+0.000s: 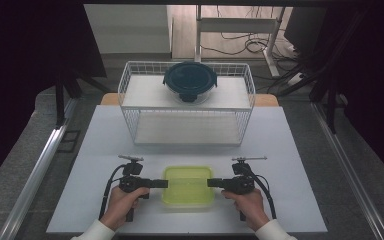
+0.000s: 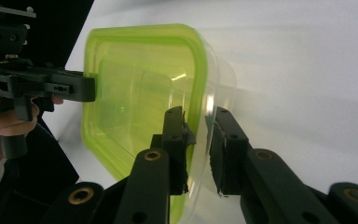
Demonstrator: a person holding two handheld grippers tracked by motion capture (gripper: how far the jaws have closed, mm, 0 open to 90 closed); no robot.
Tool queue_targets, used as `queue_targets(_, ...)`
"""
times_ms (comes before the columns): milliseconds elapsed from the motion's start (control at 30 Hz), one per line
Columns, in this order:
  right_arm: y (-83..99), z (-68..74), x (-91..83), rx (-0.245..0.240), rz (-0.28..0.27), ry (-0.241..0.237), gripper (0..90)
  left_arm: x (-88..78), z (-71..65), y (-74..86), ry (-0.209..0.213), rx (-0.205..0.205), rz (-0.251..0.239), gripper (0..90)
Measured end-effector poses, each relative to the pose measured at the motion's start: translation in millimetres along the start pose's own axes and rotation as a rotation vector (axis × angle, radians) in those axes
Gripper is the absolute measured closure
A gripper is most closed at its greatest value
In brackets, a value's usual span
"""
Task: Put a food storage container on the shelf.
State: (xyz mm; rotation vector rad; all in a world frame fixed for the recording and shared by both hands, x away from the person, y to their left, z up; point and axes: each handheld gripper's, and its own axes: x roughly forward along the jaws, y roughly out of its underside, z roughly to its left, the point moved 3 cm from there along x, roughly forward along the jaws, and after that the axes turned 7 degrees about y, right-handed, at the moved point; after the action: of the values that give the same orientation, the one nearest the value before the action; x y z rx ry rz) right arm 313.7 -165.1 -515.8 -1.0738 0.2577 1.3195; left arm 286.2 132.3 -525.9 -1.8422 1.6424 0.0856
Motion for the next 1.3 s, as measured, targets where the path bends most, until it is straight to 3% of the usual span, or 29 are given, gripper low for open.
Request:
queue_targets(133,-1.6,2.0,-5.8,-0.016,-0.012,-0.001,77.7,-3.4,-7.7,-1.4,-0.004,0.038,-0.013,80.3)
queue_targets(333,-3.7,10.9,-13.2,-0.087,-0.035,0.025,77.4,-7.4,-15.3,-1.9,-0.011,0.069,-0.022,80.6)
queue_targets(600,-6.7,16.6,-23.5,-0.090,-0.065,-0.007,77.6,-16.1,-28.0,-5.6,-0.013,0.124,-0.043,80.6)
queue_targets(633,-8.1,20.7,-27.1,-0.112,-0.079,0.001,77.6,-17.9,-30.1,-6.2,-0.011,0.128,-0.046,80.5)
queue_targets(900,-13.9,29.2,-37.8,-0.155,-0.112,0.001,77.5,-25.8,-41.8,-10.0,-0.003,0.163,-0.070,80.6)
queue_targets(1300,-31.1,40.7,-54.0,-0.195,-0.158,-0.023,77.5,-41.3,-62.0,-28.0,-0.014,0.234,-0.105,80.5)
